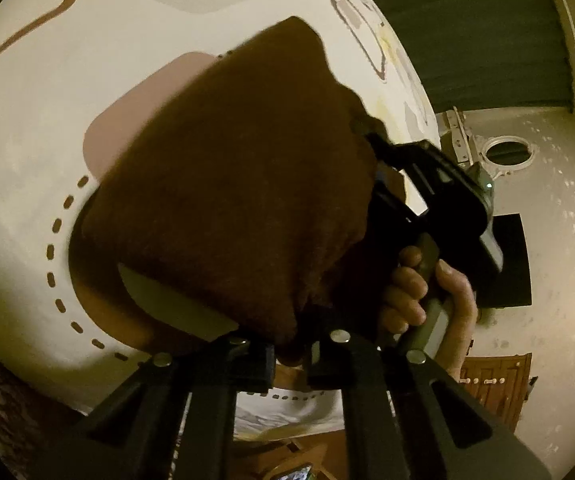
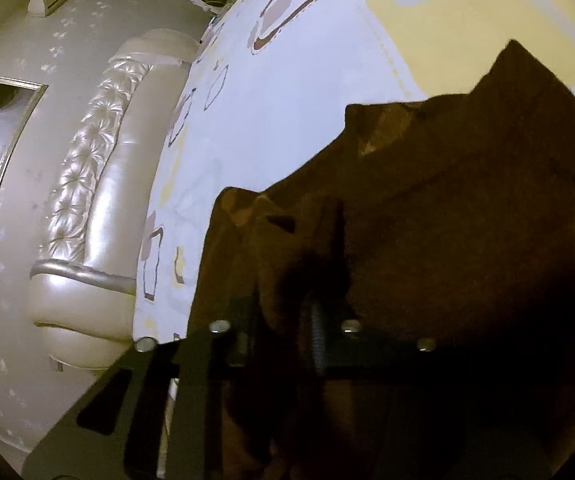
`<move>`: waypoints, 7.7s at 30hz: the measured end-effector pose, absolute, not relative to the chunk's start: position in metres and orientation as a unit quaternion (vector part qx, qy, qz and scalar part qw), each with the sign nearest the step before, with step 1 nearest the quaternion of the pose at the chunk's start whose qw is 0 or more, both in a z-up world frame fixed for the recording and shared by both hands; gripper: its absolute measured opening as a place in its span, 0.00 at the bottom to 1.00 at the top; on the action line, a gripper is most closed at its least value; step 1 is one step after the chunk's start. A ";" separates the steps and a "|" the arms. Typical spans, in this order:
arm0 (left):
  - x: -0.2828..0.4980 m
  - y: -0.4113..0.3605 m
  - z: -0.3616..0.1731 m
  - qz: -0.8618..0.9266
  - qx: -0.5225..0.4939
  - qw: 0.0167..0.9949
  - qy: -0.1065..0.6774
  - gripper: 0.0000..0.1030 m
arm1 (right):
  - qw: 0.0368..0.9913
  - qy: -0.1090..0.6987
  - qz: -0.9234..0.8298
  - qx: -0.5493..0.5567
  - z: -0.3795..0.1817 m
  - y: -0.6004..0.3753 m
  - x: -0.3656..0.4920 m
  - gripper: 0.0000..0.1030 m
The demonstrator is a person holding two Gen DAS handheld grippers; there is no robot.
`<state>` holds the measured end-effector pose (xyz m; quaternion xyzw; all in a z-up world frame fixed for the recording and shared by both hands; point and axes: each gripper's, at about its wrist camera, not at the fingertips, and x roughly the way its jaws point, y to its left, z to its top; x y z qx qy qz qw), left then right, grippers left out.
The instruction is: Fold small clothes
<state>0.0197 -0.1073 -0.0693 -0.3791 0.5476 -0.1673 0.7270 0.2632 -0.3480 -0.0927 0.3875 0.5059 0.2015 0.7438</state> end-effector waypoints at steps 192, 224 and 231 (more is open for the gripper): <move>-0.005 -0.108 -0.054 -0.181 -0.180 0.840 0.479 0.59 | 0.717 0.490 0.164 0.468 -0.067 -0.406 0.085 0.11; -0.007 -0.233 -0.044 -0.142 0.134 0.918 0.345 0.64 | 0.748 0.433 0.256 0.433 0.018 -0.398 0.134 0.04; -0.014 -0.174 -0.036 -0.103 0.048 0.934 0.338 0.64 | 0.742 0.435 0.257 0.441 0.007 -0.395 0.133 0.04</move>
